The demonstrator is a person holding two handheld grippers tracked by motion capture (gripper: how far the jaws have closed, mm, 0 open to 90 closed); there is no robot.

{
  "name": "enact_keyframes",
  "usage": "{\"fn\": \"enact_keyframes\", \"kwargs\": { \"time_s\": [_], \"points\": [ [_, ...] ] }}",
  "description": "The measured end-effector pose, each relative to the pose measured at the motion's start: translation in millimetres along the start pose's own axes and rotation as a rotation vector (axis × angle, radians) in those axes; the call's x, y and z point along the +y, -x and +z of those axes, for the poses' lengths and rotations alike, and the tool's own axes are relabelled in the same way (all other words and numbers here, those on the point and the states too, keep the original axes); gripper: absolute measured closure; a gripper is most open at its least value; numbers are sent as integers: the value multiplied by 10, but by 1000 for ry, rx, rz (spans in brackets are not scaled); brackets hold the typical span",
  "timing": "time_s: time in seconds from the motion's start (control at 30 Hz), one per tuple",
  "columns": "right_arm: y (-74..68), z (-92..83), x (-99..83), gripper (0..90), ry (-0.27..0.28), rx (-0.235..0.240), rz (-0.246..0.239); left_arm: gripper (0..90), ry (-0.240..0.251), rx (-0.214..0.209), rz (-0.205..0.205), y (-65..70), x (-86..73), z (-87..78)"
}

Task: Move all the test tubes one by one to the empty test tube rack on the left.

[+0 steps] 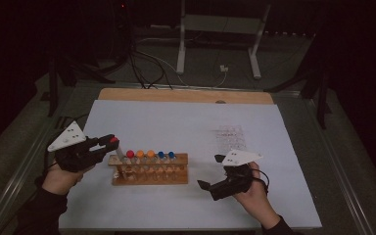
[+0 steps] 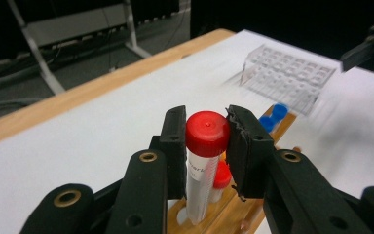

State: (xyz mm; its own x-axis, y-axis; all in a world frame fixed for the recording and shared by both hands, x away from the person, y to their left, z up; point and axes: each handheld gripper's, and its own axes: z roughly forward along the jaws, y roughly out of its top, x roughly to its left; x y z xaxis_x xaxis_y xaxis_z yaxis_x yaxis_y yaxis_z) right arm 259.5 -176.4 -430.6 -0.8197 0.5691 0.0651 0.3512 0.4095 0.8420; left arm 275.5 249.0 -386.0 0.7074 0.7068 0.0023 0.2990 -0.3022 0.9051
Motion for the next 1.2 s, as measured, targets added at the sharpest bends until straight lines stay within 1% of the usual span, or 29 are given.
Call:
{"fn": "enact_keyframes", "kwargs": {
  "time_s": [0.03, 0.07, 0.13, 0.27, 0.4, 0.6, 0.9, 1.0, 1.13, 1.17, 1.2],
  "points": [
    [0, 0, -1, 2, 0, -1, -1, 714, -5, -7, -11, -9, -22, 13],
    [1, 2, -1, 2, 0, 1, -1, 714, -10, -1, -10, -11, -43, 24],
    [3, 3, -3, 2, -2, 2, 0, 714, -18, -6, -17, -16, -85, 42],
    [3, 1, 0, 2, -3, 4, 0, 714, -45, -3, -21, -18, -157, 93],
    [-2, -4, 4, 2, -4, 3, -1, 714, -84, -4, -15, -5, -216, 177],
    [6, -17, 4, 2, -1, 2, 0, 713, -122, -6, -15, -16, -280, 264],
    [8, -25, 7, 2, -3, 3, -2, 713, -147, -7, -12, -19, -341, 334],
    [8, -24, 6, 2, -3, 4, -3, 712, -146, -12, -11, -19, -350, 340],
    [8, -19, 4, 2, -3, 5, -3, 709, -157, -26, -11, -32, -349, 324],
    [8, -18, 3, 2, -3, 5, -3, 700, -158, -31, -8, -32, -351, 314],
    [9, -19, 4, 2, -3, 6, -2, 661, -151, -27, -10, -32, -351, 301]
  ]
}}
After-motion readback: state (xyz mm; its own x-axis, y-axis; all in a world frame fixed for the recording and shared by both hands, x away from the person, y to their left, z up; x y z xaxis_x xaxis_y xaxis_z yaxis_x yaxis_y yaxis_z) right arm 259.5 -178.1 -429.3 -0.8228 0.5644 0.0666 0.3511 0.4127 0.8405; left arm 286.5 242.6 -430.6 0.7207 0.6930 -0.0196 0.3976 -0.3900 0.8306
